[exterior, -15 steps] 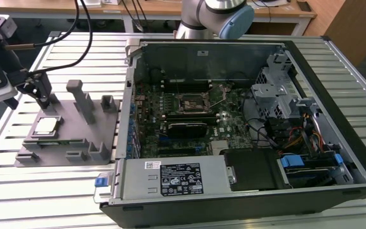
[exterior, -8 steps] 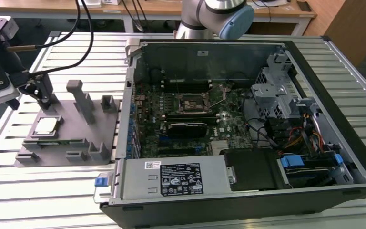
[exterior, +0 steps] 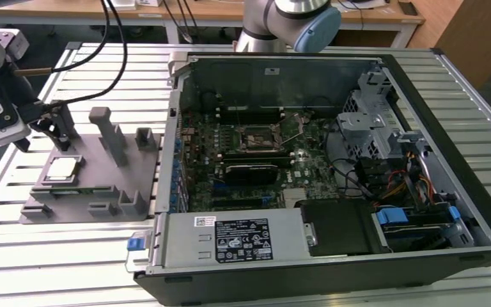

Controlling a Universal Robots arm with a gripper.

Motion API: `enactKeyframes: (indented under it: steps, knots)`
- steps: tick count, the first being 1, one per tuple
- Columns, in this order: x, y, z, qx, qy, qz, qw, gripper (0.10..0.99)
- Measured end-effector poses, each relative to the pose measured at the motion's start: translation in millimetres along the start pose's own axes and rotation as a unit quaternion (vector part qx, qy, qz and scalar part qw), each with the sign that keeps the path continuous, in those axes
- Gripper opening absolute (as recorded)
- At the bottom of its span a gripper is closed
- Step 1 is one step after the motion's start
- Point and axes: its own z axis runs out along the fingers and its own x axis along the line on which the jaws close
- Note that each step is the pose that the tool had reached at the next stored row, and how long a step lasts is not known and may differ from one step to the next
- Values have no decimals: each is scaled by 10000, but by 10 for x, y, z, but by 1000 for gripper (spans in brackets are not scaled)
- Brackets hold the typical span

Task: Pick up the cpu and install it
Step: 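Pick up the cpu and move it towards the insertion slot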

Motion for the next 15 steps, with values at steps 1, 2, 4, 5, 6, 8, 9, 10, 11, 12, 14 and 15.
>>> enactKeyframes:
  steps: [1,2,4,5,6,8,9,10,11,12,14,15]
  knots:
    - [0,-1,18,-1,0,0,10000,706]
    - [-1,-2,36,-1,0,0,10000,706]
    - [-2,-5,74,-1,0,0,10000,706]
    - [-2,-6,92,-1,0,0,10000,706]
    - [-3,-7,109,-1,0,0,10000,706]
    - [-3,-9,135,-1,0,0,10000,706]
    - [-3,-10,145,0,0,0,10000,706]
    - [-4,-11,157,4,0,-1,10000,706]
    - [-4,-12,170,5,0,-1,10000,706]
    - [-4,-13,189,5,0,-1,10000,706]
    - [-2,-15,225,5,0,-1,10000,706]
    - [0,-15,242,6,0,-1,10000,706]
